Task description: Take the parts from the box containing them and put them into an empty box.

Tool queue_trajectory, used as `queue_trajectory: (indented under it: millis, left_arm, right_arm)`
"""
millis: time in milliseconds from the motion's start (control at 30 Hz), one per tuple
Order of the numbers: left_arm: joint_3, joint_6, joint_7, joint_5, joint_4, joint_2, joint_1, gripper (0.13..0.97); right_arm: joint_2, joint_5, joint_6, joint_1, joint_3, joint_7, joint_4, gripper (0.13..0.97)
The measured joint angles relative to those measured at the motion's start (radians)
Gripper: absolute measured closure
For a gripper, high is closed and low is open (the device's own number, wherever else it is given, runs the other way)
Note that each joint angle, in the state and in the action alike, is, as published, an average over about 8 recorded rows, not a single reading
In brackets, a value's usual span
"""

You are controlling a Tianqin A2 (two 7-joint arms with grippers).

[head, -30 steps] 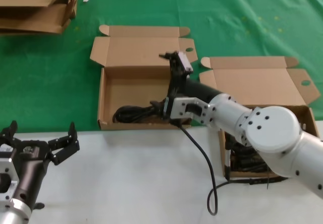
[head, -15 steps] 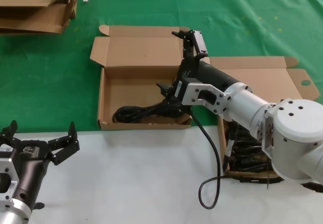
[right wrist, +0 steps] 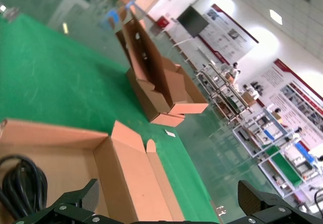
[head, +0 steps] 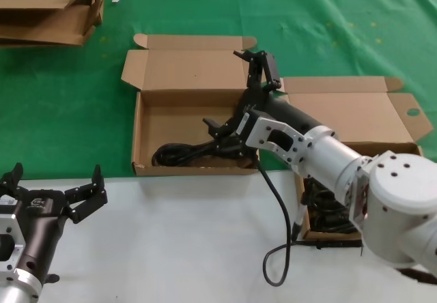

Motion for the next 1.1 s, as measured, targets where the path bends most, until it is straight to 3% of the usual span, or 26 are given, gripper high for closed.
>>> queue_trajectory:
  millis: [1100]
  left_arm:
    - [0.0, 0.0, 0.0, 0.0, 0.0, 0.0, 0.0, 0.132]
  right_arm:
    - [-0.075, -0.282, -0.065, -0.467, 0.504, 0.434, 0.177, 0.129]
